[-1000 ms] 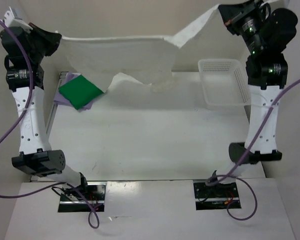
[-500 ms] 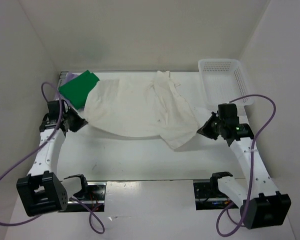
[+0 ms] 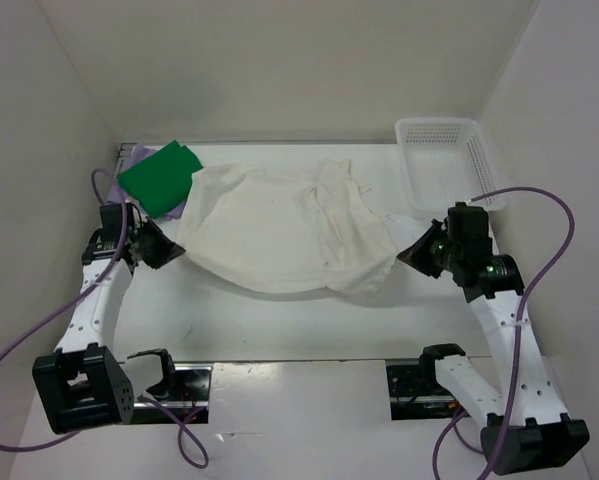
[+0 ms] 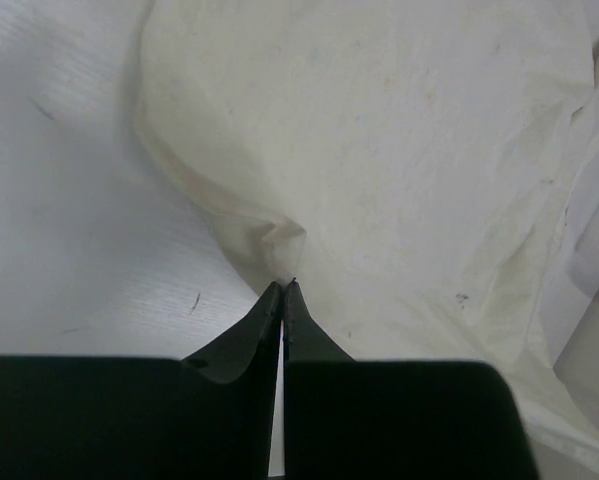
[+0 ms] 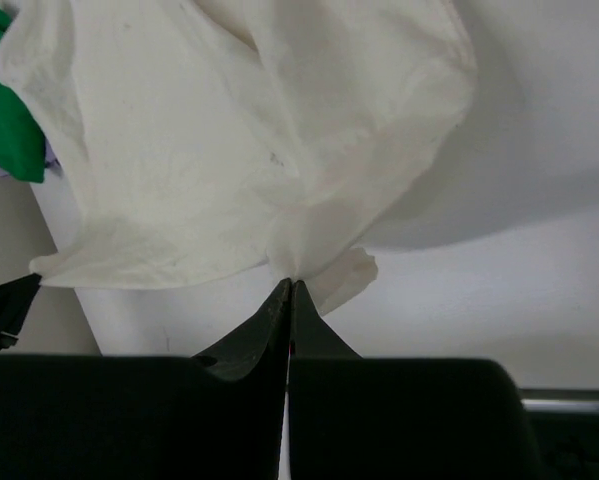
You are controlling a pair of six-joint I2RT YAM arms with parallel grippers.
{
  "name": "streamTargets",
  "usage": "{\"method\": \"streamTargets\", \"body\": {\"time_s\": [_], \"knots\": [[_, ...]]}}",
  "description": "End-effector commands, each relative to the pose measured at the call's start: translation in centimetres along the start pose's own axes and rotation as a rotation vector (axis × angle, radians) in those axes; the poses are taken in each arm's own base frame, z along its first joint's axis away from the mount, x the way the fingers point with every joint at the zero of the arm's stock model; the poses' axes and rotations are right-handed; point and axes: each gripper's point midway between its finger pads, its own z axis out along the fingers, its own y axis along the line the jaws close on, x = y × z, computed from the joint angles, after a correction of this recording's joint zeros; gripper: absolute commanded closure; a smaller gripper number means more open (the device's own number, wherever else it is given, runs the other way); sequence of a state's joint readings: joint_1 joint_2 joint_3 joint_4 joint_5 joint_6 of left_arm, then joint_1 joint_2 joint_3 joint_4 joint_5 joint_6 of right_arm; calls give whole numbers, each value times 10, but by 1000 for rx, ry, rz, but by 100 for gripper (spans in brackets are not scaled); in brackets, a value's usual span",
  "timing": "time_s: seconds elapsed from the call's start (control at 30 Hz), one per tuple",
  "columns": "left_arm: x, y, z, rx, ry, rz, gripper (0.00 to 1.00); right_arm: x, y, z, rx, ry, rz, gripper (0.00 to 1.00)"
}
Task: Fold and stack the t-shirts
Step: Flatten out the tshirt
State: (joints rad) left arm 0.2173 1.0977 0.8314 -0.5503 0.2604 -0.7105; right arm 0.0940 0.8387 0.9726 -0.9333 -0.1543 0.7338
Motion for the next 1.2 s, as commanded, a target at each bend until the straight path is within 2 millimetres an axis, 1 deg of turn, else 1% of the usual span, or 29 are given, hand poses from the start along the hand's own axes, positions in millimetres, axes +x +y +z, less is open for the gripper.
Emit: {"method": "streamTargets", "body": {"time_s": [0.0, 0.03, 0.07, 0.1, 0.17, 0.2, 0.23, 0.27, 0.3, 0.33, 0.37, 0.43, 0.47, 0.53, 0.57, 0.6, 0.63, 0.7, 0.73, 0.8, 0.83, 0.87, 0.9, 0.93, 0.97, 1.0, 1.03, 1.1, 1.17], "knots": [[-9, -25, 18, 86, -6, 22, 96, -17, 24, 26, -92, -33, 10, 100], [1, -15, 33, 58, 38, 4, 95, -2, 17, 48, -82, 49, 33, 100], [6, -15, 40, 59, 48, 1, 93, -2, 20, 58, -111, 49, 45, 100], [13, -10, 44, 51, 77, -22, 93, 11, 10, 69, -92, 91, 84, 100], [27, 1, 44, 35, 96, -39, 88, 18, 0, 70, -66, 92, 99, 100], [24, 2, 36, 30, 55, -30, 79, 19, -12, 70, -25, 68, 101, 100], [23, 4, 31, 22, 28, -26, 73, 16, -10, 60, -42, 33, 94, 100], [21, 6, 24, 7, 6, -36, 63, 23, -16, 57, -26, 47, 107, 100], [19, 7, 18, -3, -18, -33, 41, 27, -14, 53, -37, 59, 101, 100], [15, 5, 14, -7, -33, -31, 0, 35, -16, 52, -41, 86, 113, 100], [15, 6, 14, -19, -18, -20, 0, 37, -15, 49, -48, 94, 113, 100], [6, -8, 7, 21, -34, 3, 0, 39, -17, 48, -38, 103, 116, 100], [5, -12, 7, 46, -31, 24, 7, 39, -17, 48, -38, 103, 116, 100], [11, -18, 6, 77, -4, 43, 34, 37, -15, 47, -45, 97, 114, 100], [18, -18, 5, 77, 20, 54, 47, 37, -15, 47, -45, 97, 102, 100], [33, -18, 7, 71, 65, 72, 58, 36, -16, 47, -33, 96, 103, 100], [44, -21, 3, 68, 86, 96, 60, 31, -13, 45, -34, 78, 100, 99], [65, -37, -6, 108, 125, 115, 60, 29, -12, 45, -35, 78, 90, 99], [93, -48, -8, 151, 195, 155, 55, 28, -11, 48, -35, 78, 90, 98], [134, -61, -9, 208, 329, 136, 50, 29, -14, 54, -25, 87, 92, 98], [171, -64, -7, 252, 425, 179, 48, 30, -16, 58, -10, 100, 96, 98], [196, -67, -7, 257, 526, 133, 45, 28, -14, 60, -16, 95, 94, 97], [211, -70, -7, 277, 564, 145, 45, 29, -16, 64, -11, 99, 95, 97], [218, -74, -7, 294, 569, 176, 42, 31, -18, 68, 4, 114, 99, 95], [215, -77, -9, 290, 561, 177, 40, 30, -18, 70, 4, 114, 99, 95], [214, -76, -7, 289, 548, 193, 33, 28, -16, 70, -5, 106, 97, 95], [209, -82, -10, 307, 524, 198, 28, 28, -19, 73, 14, 106, 110, 95], [205, -82, -16, 316, 488, 209, 18, 28, -20, 80, 22, 112, 121, 95], [195, -90, -24, 353, 432, 243, 14, 28, -28, 87, 65, 113, 134, 95]]}}
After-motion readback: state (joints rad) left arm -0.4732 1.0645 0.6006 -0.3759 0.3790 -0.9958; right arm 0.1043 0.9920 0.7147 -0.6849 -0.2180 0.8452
